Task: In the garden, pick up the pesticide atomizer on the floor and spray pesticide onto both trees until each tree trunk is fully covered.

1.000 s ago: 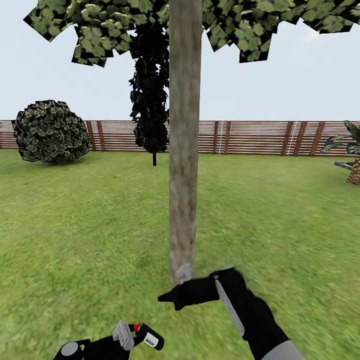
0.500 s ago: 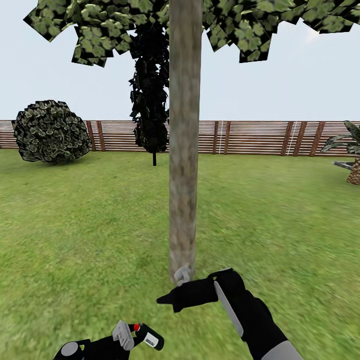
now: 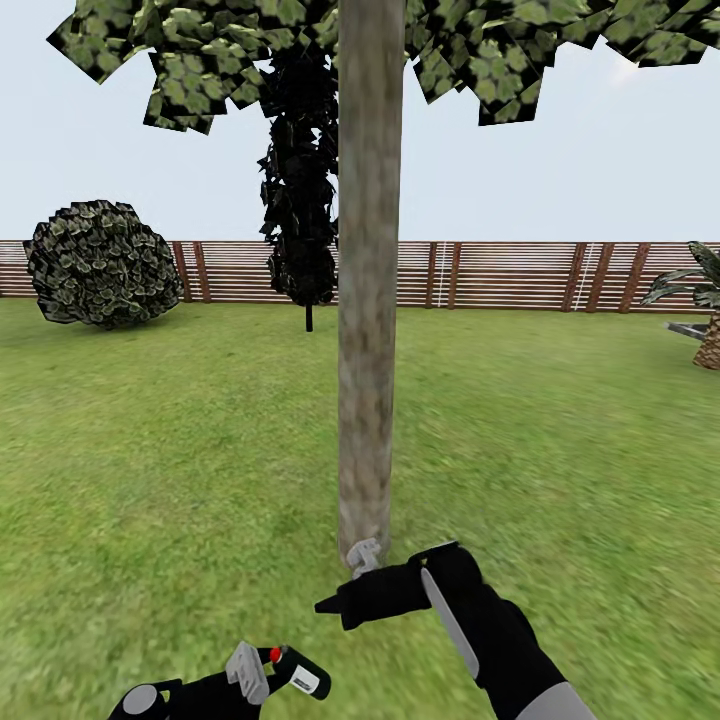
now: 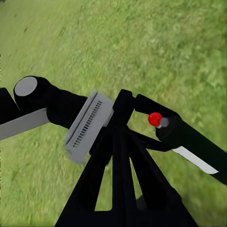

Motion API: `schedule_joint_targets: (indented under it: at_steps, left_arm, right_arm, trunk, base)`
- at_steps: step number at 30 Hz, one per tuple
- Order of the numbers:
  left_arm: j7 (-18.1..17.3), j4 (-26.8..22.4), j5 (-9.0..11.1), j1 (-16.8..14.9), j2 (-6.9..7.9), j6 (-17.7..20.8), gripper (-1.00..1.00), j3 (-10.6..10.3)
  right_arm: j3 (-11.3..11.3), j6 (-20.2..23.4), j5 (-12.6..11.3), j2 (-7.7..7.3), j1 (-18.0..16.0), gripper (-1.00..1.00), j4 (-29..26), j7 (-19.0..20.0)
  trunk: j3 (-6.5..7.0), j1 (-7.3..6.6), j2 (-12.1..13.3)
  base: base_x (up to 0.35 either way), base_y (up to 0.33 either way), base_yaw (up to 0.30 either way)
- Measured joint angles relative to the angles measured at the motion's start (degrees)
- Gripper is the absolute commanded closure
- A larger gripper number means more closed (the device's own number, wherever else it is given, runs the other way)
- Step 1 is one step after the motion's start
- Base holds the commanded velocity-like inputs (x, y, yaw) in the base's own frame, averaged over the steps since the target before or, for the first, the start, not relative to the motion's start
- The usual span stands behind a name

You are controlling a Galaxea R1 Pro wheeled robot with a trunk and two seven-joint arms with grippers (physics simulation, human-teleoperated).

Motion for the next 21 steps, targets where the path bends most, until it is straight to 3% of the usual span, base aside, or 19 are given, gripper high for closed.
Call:
schedule_joint_targets:
  at_steps: [21]
  left_arm:
    - [-0.15,-0.06,0.00,0.05,0.06,-0.30,1.00,-0.29]
  right_arm:
    - [1.31,0.10,0.17,1.51,0.00,1.00,1.02,-0.82]
  trunk:
    - [0.00,0.00,0.00]
  base:
    - [0.000,0.000,0.000]
